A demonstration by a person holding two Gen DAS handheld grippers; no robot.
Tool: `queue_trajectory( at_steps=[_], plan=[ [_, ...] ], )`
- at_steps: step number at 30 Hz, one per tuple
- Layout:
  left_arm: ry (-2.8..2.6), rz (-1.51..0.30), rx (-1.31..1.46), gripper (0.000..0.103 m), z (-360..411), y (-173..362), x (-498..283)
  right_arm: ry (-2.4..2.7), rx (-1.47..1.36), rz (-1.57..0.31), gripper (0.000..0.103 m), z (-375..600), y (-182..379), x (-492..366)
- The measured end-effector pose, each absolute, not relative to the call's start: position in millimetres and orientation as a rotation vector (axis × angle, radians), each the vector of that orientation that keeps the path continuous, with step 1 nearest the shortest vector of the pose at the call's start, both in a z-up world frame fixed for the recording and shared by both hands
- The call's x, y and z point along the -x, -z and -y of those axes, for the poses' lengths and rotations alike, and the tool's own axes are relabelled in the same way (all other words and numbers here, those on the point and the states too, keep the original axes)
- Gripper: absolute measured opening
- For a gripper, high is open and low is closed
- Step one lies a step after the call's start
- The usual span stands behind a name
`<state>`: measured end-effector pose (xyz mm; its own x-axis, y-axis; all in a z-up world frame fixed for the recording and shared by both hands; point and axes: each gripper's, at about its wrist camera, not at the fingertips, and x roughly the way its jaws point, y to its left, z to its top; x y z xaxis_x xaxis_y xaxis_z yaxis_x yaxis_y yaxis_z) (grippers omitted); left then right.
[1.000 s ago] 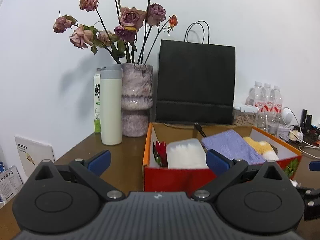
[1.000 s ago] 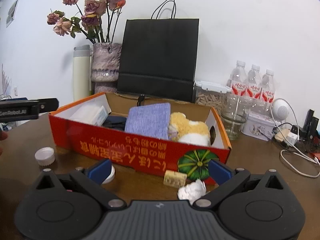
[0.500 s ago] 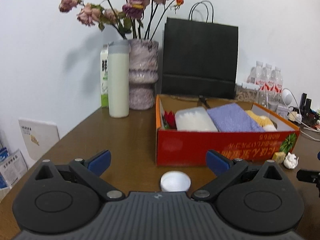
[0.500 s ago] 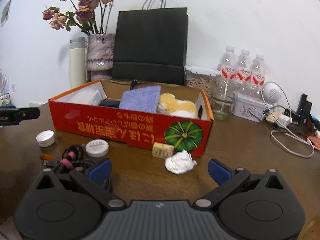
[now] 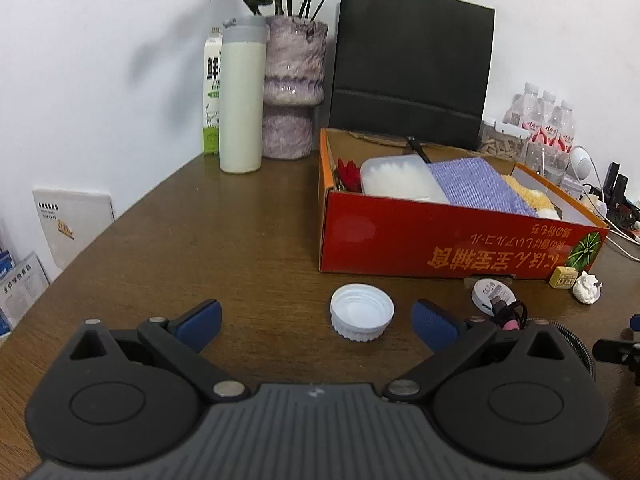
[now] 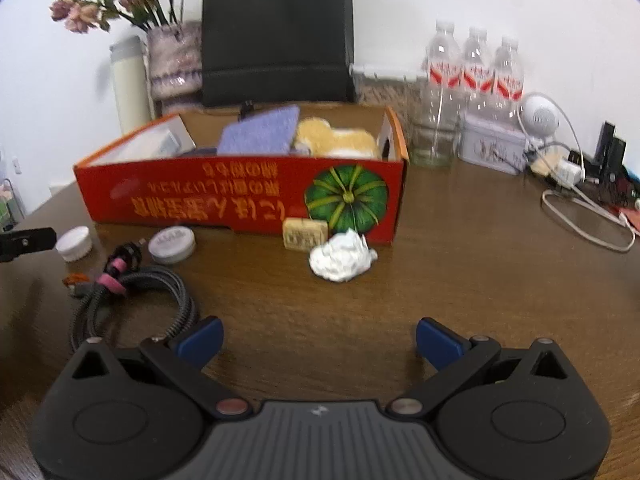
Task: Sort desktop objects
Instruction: 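Move the left tool to the white cap while the right approaches the crumpled tissue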
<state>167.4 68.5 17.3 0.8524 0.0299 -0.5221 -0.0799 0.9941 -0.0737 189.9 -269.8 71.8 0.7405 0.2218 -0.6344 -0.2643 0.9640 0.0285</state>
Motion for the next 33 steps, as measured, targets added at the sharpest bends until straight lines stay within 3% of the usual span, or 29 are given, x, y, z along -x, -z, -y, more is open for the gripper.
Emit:
queue_trajectory(
  at_steps=[8,33],
  plan=[
    [-0.044,-0.664,0.103,0.103,-68.3,-7.3,-181.5,-0.265,0.075,-0.699,0.103,267.0,-70.5,-194.1],
    [-0.056,-0.703,0.011,0.103,-54.8,-3.4,-219.6,-0.252,0.062,-0.702,0.103,257.8,-71.0,-237.4]
  ],
)
